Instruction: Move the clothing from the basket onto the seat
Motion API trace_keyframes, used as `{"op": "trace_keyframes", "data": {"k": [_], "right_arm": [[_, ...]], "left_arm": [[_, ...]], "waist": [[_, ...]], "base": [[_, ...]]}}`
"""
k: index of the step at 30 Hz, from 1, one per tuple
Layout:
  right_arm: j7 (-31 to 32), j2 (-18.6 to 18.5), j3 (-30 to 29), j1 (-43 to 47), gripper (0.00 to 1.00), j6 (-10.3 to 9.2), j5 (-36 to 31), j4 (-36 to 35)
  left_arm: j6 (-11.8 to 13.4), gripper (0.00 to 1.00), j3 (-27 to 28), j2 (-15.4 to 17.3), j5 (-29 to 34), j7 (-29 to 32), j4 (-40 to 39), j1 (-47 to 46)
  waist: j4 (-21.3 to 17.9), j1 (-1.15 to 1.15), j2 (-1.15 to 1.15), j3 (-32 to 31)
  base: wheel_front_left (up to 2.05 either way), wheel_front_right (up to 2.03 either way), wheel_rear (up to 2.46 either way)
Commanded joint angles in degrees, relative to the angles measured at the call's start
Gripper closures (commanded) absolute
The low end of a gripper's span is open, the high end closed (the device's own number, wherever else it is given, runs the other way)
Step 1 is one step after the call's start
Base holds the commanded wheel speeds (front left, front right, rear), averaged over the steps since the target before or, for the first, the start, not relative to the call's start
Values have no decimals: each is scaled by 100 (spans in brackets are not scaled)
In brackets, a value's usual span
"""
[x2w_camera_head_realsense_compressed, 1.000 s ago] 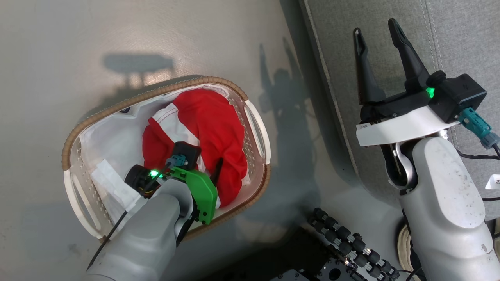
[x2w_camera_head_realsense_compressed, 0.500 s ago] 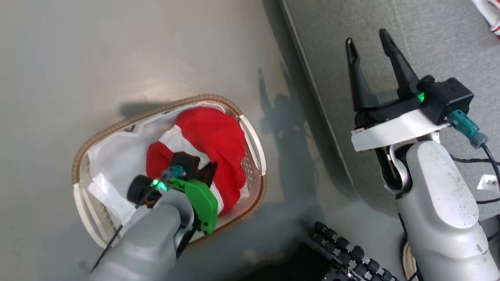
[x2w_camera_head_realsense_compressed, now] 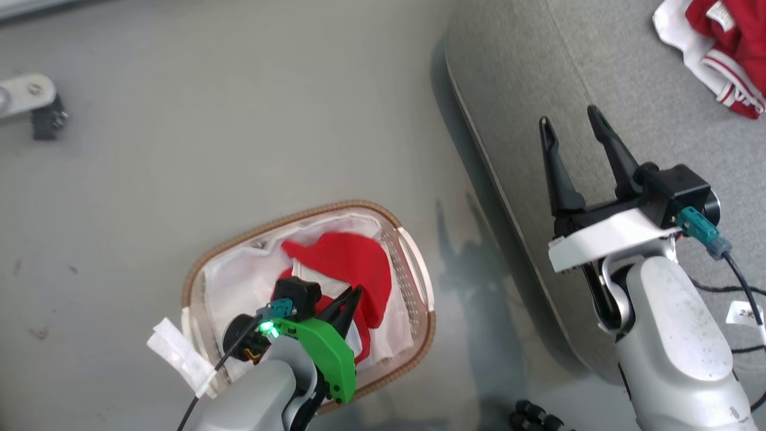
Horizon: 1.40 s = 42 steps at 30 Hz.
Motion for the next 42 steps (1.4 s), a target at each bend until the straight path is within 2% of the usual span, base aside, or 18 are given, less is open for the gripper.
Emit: {"op": "trace_keyframes", "data": {"k": [1,10,20,27,37,42], "right_arm": [[-9,-59,-16,155,0,-6,-43,41],[-9,-186,-32,694,0,-6,-6,203],[-9,-217,-23,1288,0,-6,-26,320],[-9,-217,62,1579,0,-6,5,432],[-9,-243,247,1927,0,-6,47,574],[-9,-264,668,1966,0,-6,51,644]], "left_arm": [[-17,100,138,29,110,-19,-104,165],[-17,100,1028,32,788,-21,-916,964],[-17,100,2001,-14,1518,-22,-1929,1524],[-17,100,2508,-25,1829,-21,-2526,1590],[-17,100,3126,-82,2122,-21,-3231,1208],[-17,100,3237,-99,2217,-21,-3337,1072]], "waist": [[440,0,0,-733],[765,0,0,-1607],[1026,0,0,-2202],[1095,0,0,-2508],[1183,0,0,-2745],[1226,0,0,-2747]], "base": [[0,0,0],[0,0,0],[0,0,0],[0,0,0],[0,0,0],[0,0,0]]}}
